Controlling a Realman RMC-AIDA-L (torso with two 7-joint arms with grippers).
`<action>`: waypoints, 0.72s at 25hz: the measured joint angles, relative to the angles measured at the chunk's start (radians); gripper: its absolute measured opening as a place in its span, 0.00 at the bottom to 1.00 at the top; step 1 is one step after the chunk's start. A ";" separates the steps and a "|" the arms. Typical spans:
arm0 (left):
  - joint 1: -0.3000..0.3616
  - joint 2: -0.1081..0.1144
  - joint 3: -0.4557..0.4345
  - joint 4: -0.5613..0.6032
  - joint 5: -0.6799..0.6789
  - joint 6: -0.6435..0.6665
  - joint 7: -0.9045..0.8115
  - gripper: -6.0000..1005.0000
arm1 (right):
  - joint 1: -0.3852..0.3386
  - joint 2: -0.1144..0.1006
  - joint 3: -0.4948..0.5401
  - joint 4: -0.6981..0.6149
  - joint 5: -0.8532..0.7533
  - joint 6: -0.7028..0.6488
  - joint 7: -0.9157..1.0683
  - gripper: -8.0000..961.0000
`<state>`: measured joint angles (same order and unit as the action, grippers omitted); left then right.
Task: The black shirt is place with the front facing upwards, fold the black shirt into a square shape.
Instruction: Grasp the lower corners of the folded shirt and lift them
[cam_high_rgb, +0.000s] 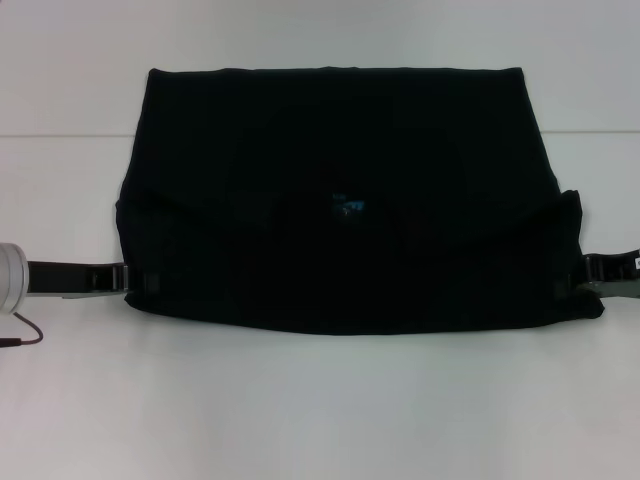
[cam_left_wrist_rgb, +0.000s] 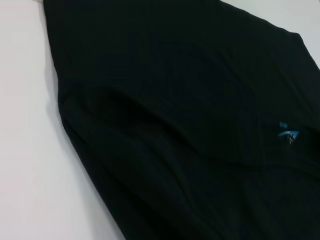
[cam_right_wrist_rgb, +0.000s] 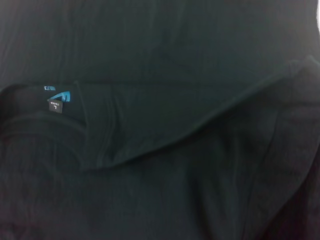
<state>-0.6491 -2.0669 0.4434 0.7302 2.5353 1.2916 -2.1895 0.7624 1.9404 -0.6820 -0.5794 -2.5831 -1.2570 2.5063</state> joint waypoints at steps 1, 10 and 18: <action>0.000 0.000 0.000 0.000 0.000 0.001 0.000 0.04 | 0.000 -0.001 0.000 0.000 0.000 -0.001 0.000 0.17; 0.008 0.006 -0.005 0.028 0.003 0.173 0.040 0.05 | -0.031 -0.022 0.004 -0.045 0.003 -0.122 -0.029 0.07; 0.059 0.016 -0.022 0.091 0.078 0.480 0.065 0.05 | -0.119 -0.047 0.005 -0.094 -0.001 -0.365 -0.113 0.07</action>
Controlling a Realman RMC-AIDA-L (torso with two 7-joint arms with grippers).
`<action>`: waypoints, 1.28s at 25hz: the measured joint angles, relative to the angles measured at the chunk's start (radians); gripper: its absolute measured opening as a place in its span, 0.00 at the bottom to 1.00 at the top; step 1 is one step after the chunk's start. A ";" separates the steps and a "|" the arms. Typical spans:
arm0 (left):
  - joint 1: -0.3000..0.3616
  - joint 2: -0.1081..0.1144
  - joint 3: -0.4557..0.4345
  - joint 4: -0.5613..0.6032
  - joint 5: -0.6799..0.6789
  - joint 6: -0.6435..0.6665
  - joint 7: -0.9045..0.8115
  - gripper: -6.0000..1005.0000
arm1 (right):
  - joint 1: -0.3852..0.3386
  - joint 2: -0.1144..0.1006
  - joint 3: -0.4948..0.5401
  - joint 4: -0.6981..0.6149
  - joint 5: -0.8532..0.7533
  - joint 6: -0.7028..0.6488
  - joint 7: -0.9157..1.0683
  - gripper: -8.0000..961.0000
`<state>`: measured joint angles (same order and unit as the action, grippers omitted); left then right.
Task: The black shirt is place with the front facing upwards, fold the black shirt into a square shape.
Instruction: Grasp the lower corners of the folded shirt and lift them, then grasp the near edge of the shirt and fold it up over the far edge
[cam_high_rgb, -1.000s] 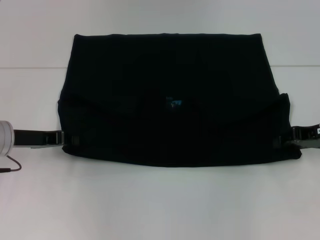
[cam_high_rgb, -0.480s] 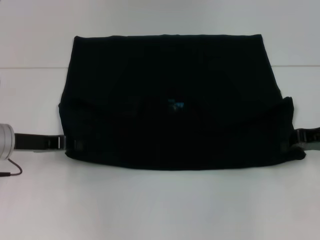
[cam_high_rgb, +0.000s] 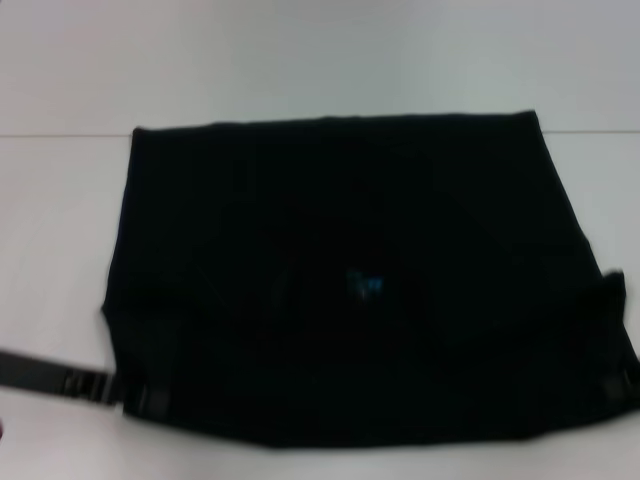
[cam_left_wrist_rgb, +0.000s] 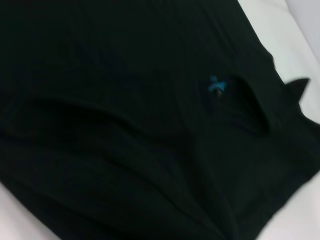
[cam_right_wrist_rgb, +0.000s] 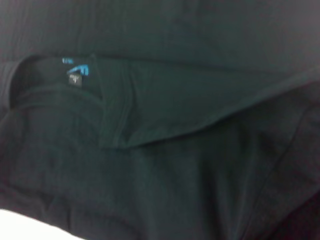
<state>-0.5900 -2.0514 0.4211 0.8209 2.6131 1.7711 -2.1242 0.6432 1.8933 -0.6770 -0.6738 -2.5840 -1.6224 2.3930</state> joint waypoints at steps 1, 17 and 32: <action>0.003 0.000 -0.007 0.001 0.019 0.037 0.008 0.05 | -0.010 -0.001 0.001 0.000 0.000 -0.027 -0.016 0.07; 0.021 -0.010 0.005 0.009 0.198 0.282 0.124 0.05 | -0.106 0.028 -0.048 0.016 0.005 -0.192 -0.166 0.07; -0.071 0.054 -0.205 -0.073 -0.063 -0.026 -0.015 0.06 | -0.092 -0.054 0.317 0.172 0.355 -0.071 -0.173 0.07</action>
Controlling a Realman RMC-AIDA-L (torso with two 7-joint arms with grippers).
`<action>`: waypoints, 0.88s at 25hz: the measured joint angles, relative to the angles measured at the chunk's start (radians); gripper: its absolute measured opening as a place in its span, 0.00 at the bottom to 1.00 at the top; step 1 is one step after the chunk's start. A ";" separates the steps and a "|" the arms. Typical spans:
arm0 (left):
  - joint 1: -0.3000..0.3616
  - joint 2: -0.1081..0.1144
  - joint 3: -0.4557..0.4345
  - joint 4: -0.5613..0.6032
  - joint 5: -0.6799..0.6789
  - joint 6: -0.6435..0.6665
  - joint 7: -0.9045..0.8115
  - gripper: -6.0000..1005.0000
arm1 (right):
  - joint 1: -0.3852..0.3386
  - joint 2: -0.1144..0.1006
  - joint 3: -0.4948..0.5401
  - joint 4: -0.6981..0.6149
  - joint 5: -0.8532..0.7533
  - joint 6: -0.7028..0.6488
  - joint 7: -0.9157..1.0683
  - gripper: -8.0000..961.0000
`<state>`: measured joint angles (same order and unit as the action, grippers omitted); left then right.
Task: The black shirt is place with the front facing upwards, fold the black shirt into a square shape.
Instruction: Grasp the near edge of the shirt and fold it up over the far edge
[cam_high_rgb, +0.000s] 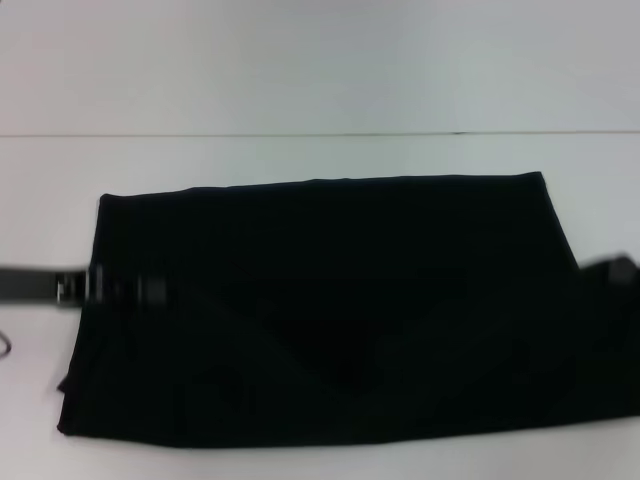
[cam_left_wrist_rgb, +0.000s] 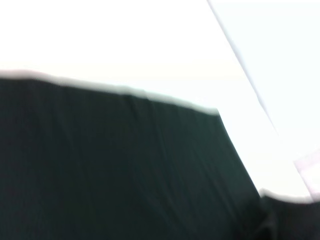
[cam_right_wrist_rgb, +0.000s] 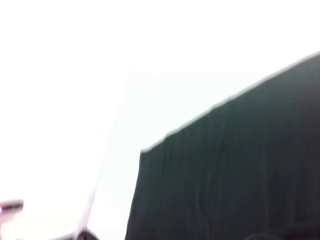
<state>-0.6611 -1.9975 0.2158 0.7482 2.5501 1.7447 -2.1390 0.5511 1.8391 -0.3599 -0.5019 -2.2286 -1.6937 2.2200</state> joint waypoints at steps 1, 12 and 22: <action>0.001 0.000 -0.002 -0.007 -0.033 -0.048 -0.004 0.06 | 0.002 0.007 0.004 0.006 0.026 0.038 -0.002 0.07; -0.004 -0.020 0.006 -0.173 -0.267 -0.448 0.096 0.06 | 0.101 0.155 0.000 0.056 0.211 0.509 -0.147 0.07; -0.027 -0.071 0.011 -0.211 -0.399 -0.694 0.207 0.06 | 0.152 0.245 -0.002 0.104 0.340 0.765 -0.365 0.07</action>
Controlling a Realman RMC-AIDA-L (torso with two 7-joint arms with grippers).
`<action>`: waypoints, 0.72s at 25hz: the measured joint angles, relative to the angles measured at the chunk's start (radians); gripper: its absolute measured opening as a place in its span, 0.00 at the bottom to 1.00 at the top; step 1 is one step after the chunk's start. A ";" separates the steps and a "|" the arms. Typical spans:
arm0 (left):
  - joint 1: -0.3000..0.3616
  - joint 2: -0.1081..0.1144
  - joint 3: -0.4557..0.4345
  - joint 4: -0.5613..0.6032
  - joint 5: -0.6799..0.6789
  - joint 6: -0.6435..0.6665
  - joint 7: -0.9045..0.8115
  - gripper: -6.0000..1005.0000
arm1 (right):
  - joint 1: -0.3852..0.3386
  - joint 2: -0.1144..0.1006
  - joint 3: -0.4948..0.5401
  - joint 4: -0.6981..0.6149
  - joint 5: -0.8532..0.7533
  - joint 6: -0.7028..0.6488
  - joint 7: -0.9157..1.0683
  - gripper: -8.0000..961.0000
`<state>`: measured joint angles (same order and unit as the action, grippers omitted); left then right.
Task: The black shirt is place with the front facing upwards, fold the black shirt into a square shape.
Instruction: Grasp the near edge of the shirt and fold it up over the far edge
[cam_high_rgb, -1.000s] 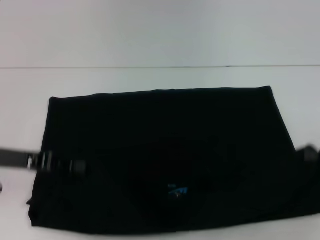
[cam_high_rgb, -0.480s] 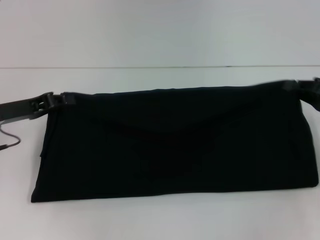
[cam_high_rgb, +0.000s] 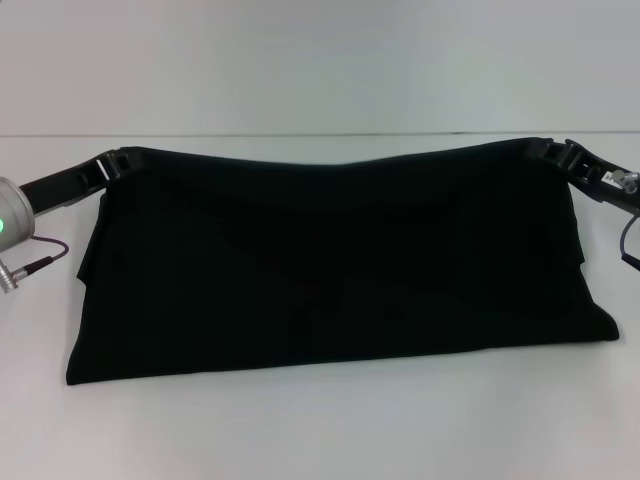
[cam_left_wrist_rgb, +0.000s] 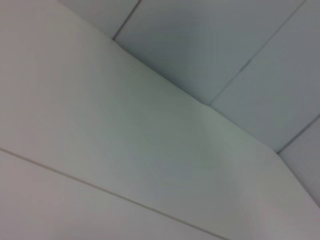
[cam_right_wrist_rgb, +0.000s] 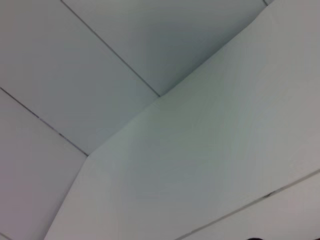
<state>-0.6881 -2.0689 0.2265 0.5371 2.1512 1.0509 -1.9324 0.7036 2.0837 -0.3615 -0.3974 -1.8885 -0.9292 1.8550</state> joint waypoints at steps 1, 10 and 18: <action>-0.003 -0.002 0.000 -0.003 -0.005 -0.019 0.006 0.06 | 0.003 0.000 0.000 0.009 0.011 0.011 -0.014 0.07; -0.028 -0.033 0.003 -0.039 -0.010 -0.160 0.074 0.07 | 0.043 0.005 0.001 0.060 0.030 0.141 -0.084 0.07; -0.027 -0.084 0.003 -0.050 -0.139 -0.257 0.178 0.07 | 0.070 0.012 0.001 0.095 0.056 0.204 -0.273 0.09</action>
<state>-0.7147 -2.1530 0.2299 0.4874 2.0119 0.7938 -1.7545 0.7737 2.0961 -0.3608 -0.3021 -1.8322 -0.7253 1.5822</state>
